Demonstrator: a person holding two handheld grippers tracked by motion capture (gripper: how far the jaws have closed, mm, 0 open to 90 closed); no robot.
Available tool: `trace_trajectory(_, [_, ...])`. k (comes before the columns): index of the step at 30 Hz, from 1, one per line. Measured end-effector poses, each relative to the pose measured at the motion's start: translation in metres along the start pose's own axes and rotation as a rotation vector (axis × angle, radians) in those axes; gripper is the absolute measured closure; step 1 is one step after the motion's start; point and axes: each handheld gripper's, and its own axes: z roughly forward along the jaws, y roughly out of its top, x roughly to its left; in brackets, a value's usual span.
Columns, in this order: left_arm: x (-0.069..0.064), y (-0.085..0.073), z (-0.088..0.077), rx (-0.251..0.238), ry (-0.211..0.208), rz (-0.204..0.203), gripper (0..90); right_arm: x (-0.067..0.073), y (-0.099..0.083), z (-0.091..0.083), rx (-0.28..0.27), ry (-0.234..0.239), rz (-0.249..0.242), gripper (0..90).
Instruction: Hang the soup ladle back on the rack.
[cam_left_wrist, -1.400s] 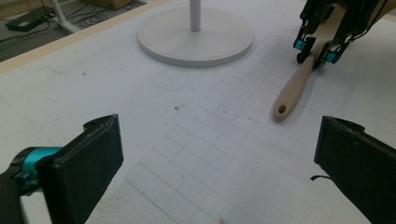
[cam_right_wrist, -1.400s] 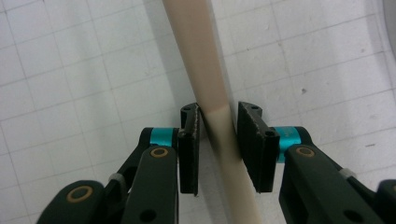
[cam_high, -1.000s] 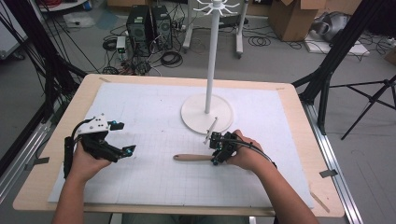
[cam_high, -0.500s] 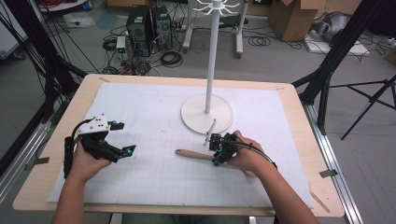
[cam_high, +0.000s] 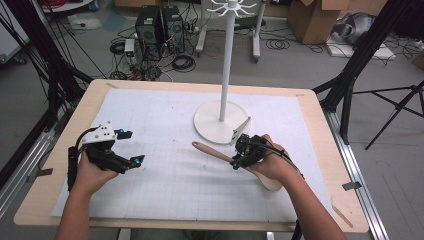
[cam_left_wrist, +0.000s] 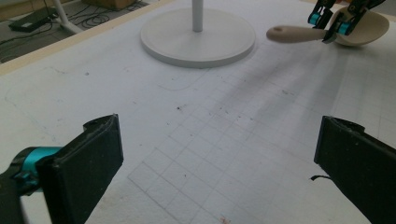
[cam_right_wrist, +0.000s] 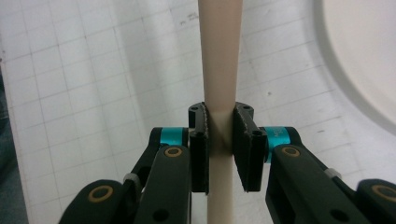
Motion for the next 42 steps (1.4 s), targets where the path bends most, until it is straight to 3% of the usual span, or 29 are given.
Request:
trace_trajectory(14, [-0.001, 0.001, -0.001, -0.008, -0.005, -0.002, 1.7, -0.008, -0.015, -0.051, -0.219, -0.056, 0.036, 78.0])
trace_trajectory(24, [-0.001, 0.002, -0.001, -0.016, -0.006, -0.003, 1.7, -0.017, -0.013, -0.088, -0.361, -0.064, 0.058, 77.9])
trace_trajectory(42, [-0.002, 0.003, -0.002, -0.019, -0.010, -0.003, 1.7, -0.036, -0.014, -0.129, -0.528, -0.085, 0.096, 77.8])
